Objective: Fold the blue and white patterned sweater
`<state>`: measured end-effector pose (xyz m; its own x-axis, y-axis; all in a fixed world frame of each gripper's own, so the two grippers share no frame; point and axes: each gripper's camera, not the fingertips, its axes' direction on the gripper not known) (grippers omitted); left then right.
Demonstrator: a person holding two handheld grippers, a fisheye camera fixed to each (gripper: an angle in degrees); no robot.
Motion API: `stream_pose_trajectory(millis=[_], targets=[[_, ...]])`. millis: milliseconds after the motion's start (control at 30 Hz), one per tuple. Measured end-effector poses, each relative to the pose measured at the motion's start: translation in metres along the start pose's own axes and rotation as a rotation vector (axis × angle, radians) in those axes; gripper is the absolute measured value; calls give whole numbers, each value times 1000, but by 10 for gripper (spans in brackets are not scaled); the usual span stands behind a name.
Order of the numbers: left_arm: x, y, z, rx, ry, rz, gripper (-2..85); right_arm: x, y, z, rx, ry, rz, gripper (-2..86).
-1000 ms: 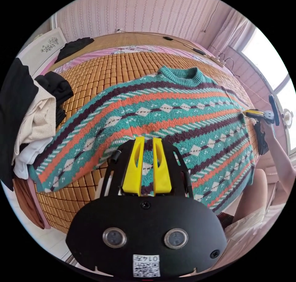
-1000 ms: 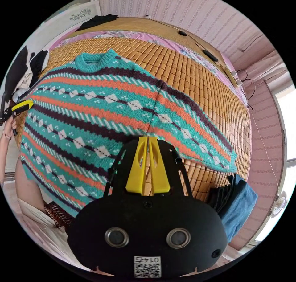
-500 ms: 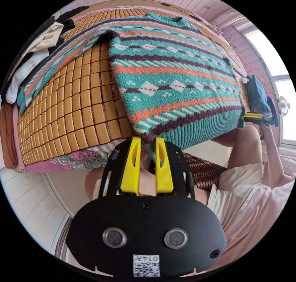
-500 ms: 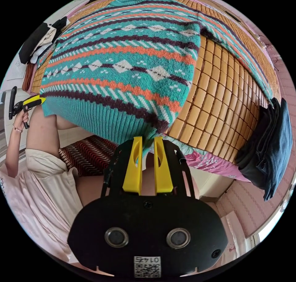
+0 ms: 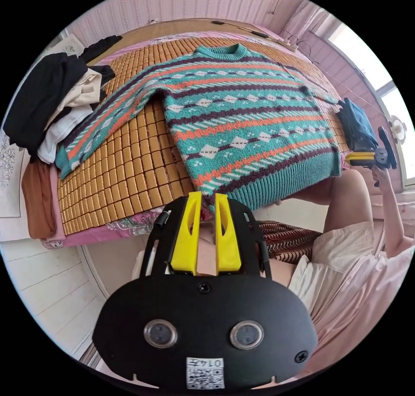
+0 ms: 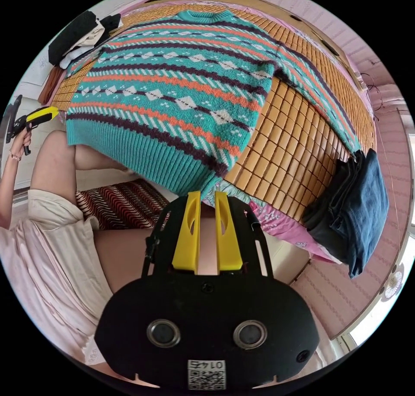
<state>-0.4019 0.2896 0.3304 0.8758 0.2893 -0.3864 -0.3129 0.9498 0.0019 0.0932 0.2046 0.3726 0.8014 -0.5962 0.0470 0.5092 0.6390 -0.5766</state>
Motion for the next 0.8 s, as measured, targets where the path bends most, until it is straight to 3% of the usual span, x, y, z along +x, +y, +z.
stream_pose_trajectory(millis=[167, 533, 800], targets=[[-27, 7, -25, 179, 87, -138, 65, -26, 14, -13, 200, 11, -56, 39], [-188, 67, -29, 359, 86, -548, 74, -136, -97, -22, 267, -50, -416, 70], [-289, 63, -6, 417, 100, -679, 79, -263, -203, -32, 288, 12, -739, 94]])
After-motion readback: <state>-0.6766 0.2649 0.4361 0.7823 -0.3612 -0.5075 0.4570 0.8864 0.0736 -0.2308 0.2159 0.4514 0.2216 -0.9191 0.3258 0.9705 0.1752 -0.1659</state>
